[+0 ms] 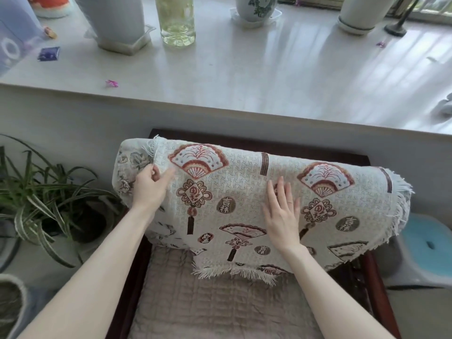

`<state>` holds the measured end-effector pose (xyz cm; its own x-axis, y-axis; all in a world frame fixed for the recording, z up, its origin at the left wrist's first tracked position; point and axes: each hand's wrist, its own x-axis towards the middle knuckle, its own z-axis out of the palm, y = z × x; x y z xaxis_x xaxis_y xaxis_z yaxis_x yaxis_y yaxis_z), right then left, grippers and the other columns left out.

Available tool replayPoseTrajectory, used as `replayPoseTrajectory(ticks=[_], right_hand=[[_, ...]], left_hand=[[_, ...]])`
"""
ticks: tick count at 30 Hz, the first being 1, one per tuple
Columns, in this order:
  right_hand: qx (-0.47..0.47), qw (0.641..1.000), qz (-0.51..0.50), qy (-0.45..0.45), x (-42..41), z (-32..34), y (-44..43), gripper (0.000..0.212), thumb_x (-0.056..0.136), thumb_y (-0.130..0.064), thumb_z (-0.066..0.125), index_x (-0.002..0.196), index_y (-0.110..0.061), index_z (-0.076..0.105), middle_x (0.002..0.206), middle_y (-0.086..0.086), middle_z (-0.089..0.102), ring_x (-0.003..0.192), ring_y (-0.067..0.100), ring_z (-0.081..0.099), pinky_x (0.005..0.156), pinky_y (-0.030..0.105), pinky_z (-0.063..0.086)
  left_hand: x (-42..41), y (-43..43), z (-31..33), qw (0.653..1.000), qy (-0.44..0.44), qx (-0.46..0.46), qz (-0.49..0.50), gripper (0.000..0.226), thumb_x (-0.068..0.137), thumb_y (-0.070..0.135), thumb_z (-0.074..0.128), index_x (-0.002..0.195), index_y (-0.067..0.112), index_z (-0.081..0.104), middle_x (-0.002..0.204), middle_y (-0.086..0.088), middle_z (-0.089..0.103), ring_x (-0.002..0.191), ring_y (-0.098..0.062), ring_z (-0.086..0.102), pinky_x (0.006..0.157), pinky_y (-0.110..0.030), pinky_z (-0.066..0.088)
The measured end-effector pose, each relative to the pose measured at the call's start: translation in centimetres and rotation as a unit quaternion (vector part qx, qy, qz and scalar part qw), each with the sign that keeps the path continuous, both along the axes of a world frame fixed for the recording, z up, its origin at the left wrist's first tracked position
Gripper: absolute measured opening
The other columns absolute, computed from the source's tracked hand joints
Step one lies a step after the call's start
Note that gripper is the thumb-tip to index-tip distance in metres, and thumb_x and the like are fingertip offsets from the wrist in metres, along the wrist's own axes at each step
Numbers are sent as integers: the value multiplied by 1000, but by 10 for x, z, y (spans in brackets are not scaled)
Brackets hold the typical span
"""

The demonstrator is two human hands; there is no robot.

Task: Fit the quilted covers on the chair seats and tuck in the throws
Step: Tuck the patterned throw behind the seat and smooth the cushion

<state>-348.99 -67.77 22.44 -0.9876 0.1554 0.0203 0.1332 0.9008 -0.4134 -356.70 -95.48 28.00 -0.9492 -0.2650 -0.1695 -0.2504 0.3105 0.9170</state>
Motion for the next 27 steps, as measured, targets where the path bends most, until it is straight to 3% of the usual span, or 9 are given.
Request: replayPoseTrajectory(ticks=[3, 6, 10, 14, 19, 21, 23, 25, 27], right_hand=[[6, 997, 13, -71, -1, 3, 5, 71, 99, -54, 33, 146, -33, -15, 151, -13, -27, 138, 4, -31, 114, 42, -18], [0, 993, 24, -113, -15, 12, 8, 78, 96, -59, 38, 152, -33, -10, 150, -13, -28, 141, 7, -26, 115, 49, -13], [3, 989, 25, -145, -24, 18, 11, 83, 96, -53, 47, 154, -31, -7, 159, -7, -20, 146, 12, -20, 116, 53, -8], [-13, 988, 34, -150, -32, 23, 13, 86, 94, -50, 53, 154, -31, -5, 161, -6, -18, 147, 13, -18, 116, 54, -8], [-19, 988, 37, -147, -33, 21, 16, 89, 92, -46, 58, 154, -32, -4, 161, -6, -17, 147, 12, -18, 116, 53, -8], [-8, 989, 38, -142, -31, 19, 16, 90, 92, -45, 58, 154, -31, -5, 161, -5, -18, 147, 13, -18, 116, 53, -8], [-1, 989, 41, -142, -31, 18, 15, 90, 92, -45, 58, 154, -30, -6, 161, -5, -18, 147, 14, -18, 116, 54, -7], [2, 989, 40, -145, -32, 19, 15, 90, 92, -46, 57, 154, -30, -6, 161, -4, -19, 147, 15, -18, 115, 54, -7], [2, 988, 36, -152, -34, 22, 12, 90, 92, -46, 58, 154, -29, -6, 161, -4, -19, 147, 16, -19, 115, 55, -7]], left_hand=[[17, 2, 3, 996, -40, 58, -56, 32, 82, 24, 76, 108, 14, 59, 96, 9, 65, 88, -7, 62, 77, -26, 50], [37, 4, -10, 989, -98, 9, -113, 26, 74, 17, 83, 95, 21, 67, 88, 12, 69, 89, -9, 67, 71, -22, 50], [42, -7, -19, 951, -181, -166, -188, 25, 70, 36, 85, 87, 20, 74, 86, 7, 72, 87, -16, 66, 82, -32, 52], [57, -13, -28, 957, -187, -116, -188, 15, 76, 24, 81, 89, 20, 75, 88, 5, 72, 92, -17, 67, 82, -31, 51], [83, -12, -56, 932, -248, -236, -118, 53, 76, 48, 76, 109, 7, 68, 105, -11, 69, 100, -30, 63, 75, -30, 46], [87, -9, -61, 949, -247, -164, -106, 55, 69, 50, 80, 105, 9, 69, 105, -7, 70, 98, -27, 65, 76, -30, 49], [83, -5, -55, 977, -198, 14, -83, 41, 70, 31, 85, 103, 12, 69, 105, -6, 72, 93, -19, 68, 78, -31, 54], [71, -1, -39, 973, -146, 174, -38, 40, 76, 13, 79, 113, 8, 64, 110, -9, 71, 98, -21, 69, 82, -33, 54], [51, -3, -25, 954, -118, 276, 7, 58, 71, 14, 77, 124, 4, 57, 116, -10, 69, 106, -24, 66, 92, -40, 51]])
